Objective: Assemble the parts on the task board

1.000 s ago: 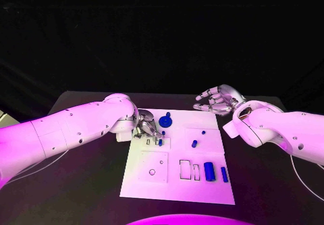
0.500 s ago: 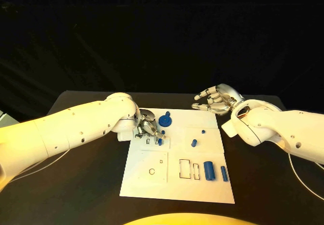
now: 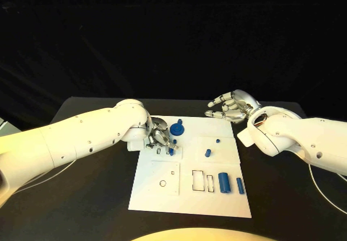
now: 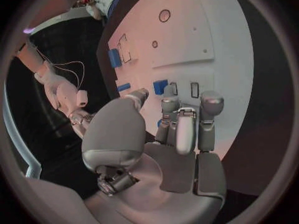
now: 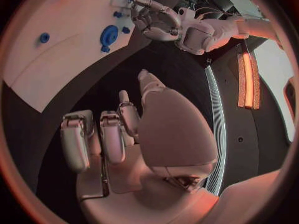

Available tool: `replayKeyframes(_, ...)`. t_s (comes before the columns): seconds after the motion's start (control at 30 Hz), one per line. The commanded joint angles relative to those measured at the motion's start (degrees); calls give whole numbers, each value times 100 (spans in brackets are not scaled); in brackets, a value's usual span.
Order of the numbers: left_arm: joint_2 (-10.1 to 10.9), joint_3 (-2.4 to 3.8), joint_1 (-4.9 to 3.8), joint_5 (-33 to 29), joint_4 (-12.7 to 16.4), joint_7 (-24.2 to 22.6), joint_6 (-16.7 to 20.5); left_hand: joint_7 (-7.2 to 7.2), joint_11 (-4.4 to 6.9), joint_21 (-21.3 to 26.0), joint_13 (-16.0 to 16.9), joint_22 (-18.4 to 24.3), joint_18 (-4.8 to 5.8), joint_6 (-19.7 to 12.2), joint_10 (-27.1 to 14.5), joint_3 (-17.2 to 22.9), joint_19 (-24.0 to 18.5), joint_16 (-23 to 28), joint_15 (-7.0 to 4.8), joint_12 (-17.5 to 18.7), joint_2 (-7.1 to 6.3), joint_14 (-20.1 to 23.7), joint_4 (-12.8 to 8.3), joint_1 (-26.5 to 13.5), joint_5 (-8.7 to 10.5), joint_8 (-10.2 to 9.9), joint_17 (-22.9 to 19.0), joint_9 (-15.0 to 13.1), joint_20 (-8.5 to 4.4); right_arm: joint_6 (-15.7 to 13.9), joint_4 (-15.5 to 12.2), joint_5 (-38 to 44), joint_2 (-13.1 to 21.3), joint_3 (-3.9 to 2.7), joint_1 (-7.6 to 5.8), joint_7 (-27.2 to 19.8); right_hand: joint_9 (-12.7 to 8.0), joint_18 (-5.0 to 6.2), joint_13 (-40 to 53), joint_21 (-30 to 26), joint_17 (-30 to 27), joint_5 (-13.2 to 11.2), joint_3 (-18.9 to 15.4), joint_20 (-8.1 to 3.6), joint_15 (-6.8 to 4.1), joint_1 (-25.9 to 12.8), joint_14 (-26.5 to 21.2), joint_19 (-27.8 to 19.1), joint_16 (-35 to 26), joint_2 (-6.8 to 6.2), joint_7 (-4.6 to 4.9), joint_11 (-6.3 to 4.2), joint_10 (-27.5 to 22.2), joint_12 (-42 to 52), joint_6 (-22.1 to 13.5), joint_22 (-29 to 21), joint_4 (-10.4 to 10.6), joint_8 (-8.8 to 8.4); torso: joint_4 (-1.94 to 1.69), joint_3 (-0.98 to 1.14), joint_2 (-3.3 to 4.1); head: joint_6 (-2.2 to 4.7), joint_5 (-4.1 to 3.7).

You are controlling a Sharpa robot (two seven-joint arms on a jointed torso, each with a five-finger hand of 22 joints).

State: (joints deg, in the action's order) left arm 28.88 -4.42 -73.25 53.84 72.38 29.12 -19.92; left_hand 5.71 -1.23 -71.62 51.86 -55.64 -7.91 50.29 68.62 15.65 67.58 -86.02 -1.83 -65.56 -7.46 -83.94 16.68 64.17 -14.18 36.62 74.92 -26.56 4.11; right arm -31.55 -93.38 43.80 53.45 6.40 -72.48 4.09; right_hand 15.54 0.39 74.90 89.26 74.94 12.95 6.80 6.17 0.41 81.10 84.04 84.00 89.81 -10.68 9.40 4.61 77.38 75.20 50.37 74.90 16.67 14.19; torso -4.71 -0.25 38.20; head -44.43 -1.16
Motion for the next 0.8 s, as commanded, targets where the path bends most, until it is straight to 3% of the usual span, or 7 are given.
replayKeyframes(0.03,-38,-10,-1,-32,-14,-4,-128,-50,15,-29,1,-4,60,11,43,-4,43,-18,-41,-30,18,-291,-13,82,-11,30,593,-11,-7,52,-13,37,-6,-2,1,-48,-6,-18,193,-13,1421,-7,-41,2,-10,-46,572,563,-27,22,-5,-5,-8,21,-37,1468,-2,31,1,0,3,5,1)
replayKeyframes(0.6,-105,-50,15,-61,-84,2,-173,-85,47,-57,12,-27,62,2,55,87,36,-26,-69,-42,146,-298,-30,329,-34,111,613,-92,-24,55,-14,37,-12,-2,2,-44,-7,-17,188,-15,1418,-1,-39,2,-10,-42,571,562,-29,31,-6,-6,-12,16,-34,1467,-4,34,-3,-7,4,-4,-18)
replayKeyframes(0.8,-111,-53,17,-77,-86,2,-169,-125,86,-81,5,-48,63,-47,52,372,29,-31,-105,-31,288,-304,-136,778,-41,171,631,-166,-46,61,-12,37,-11,-2,2,-35,-7,-17,190,-14,1415,5,-40,1,-12,-36,571,563,-31,38,-7,-7,-8,20,-31,1467,-7,39,-1,-7,7,-8,-21)
